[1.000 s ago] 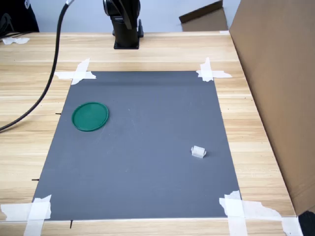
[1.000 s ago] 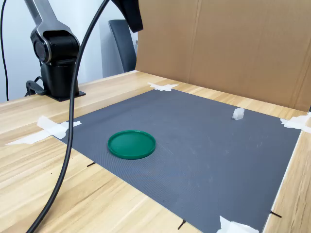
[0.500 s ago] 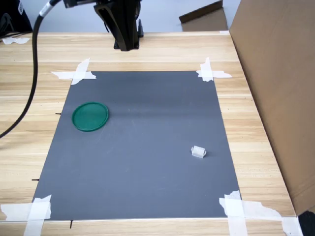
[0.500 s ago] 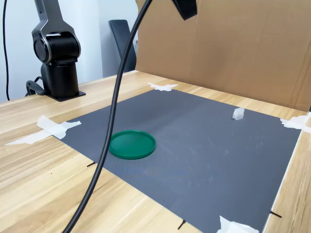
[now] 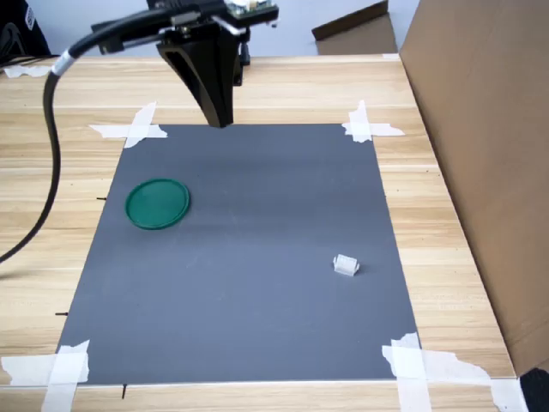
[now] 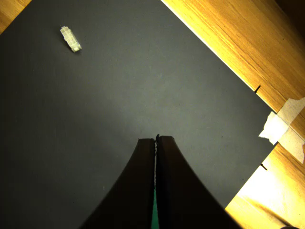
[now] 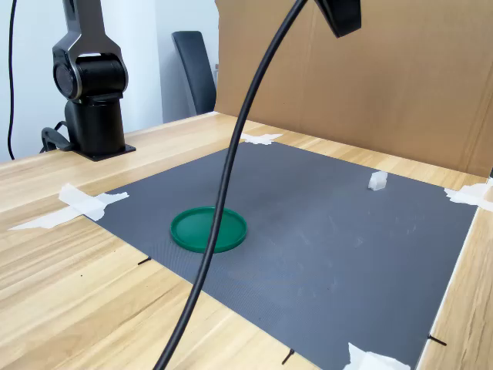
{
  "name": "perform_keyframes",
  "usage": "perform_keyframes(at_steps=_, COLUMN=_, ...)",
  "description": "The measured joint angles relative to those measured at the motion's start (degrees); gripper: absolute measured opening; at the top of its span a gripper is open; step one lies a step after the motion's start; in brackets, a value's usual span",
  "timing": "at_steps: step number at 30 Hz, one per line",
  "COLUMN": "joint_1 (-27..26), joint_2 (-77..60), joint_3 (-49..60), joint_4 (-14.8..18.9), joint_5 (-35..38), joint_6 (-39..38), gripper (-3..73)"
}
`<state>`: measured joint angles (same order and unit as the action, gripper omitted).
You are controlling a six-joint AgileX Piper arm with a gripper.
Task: Grasp a white terminal and put it in the green lid.
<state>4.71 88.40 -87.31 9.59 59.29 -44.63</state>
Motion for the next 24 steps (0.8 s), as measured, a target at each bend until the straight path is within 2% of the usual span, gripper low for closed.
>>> perform_keyframes(at_steps=4, joint_1=0.38, joint_2=1.17, joint_3=-1.35, joint_4=-0.10, joint_5=0.27, joint_6=0.00, gripper=-2.8)
perform_keyframes(at_steps=7, joint_1=4.84, joint_2=3.61, joint_3=-5.27, joint_4=-1.77, joint_5=2.87, joint_6=-0.54, gripper=-2.8)
perform_keyframes(at_steps=14, joint_1=8.55, joint_2=6.37, joint_3=-8.69, joint_4=-2.14, joint_5=5.89, joint_6=-0.49, gripper=-2.8)
perform_keyframes(at_steps=21, joint_1=9.26, joint_2=9.85, joint_3=-14.32, joint_4=-2.26, joint_5=6.28, joint_6=-0.49, gripper=-2.8)
perform_keyframes(at_steps=24, joint_1=9.26, joint_2=10.79, joint_3=-14.72, joint_4=-0.51, joint_5=6.55, joint_6=-0.49, gripper=-2.8)
